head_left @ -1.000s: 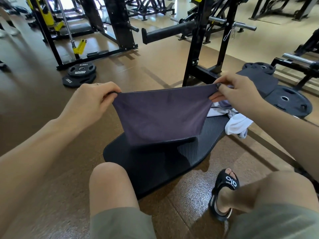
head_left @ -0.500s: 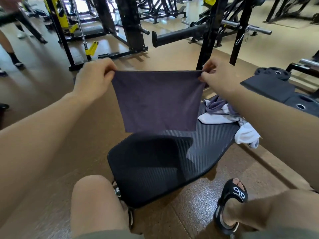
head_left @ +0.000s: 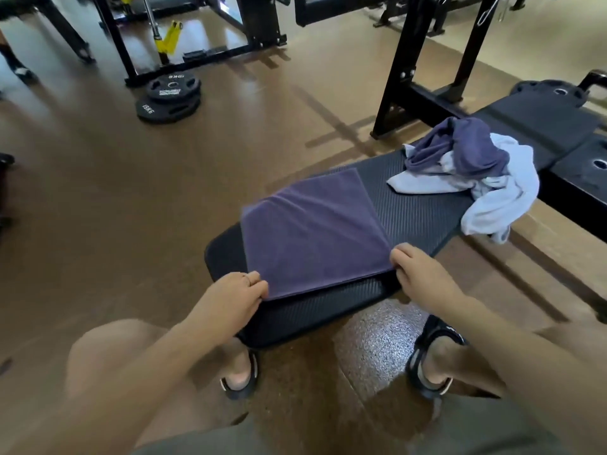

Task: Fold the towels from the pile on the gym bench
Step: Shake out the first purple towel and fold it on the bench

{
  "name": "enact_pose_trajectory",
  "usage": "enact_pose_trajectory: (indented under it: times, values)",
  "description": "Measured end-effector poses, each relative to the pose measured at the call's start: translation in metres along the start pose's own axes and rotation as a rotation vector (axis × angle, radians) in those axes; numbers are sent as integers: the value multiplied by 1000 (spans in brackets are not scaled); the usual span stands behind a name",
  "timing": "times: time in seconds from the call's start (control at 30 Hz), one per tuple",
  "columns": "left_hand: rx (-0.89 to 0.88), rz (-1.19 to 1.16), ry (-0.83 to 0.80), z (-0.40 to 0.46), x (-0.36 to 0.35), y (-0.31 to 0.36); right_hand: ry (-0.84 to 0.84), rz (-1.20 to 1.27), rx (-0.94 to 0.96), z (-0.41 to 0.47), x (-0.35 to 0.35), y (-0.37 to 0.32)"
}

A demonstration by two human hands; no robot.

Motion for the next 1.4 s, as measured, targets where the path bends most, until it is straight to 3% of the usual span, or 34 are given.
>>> enact_pose_trajectory:
  times: [0.3, 0.67, 0.87, 1.03, 1.2, 1.4]
  values:
    - [-56, 68, -31, -13, -15, 21, 104, -197, 136, -22, -4, 2]
    - [-101, 92, -182, -17, -12, 34, 22, -265, 71, -27, 6, -17]
    - [183, 12, 16, 35, 1, 32, 34, -128, 116, 13, -9, -106]
    - [351, 11, -182, 25, -57, 40, -76, -167, -77, 11, -64, -96]
    - [352, -25, -242, 23, -58, 35, -150, -166, -92, 9, -67, -92]
    - [482, -25, 29, 71, -15, 1, 36, -130, 16, 57, -40, -119]
Point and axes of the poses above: each hand's wrist, its own z-axis towards the middle knuckle, its own x-axis out of the back of the hand, y = z × x, the point moved 3 cm from there along z, towards the middle knuckle
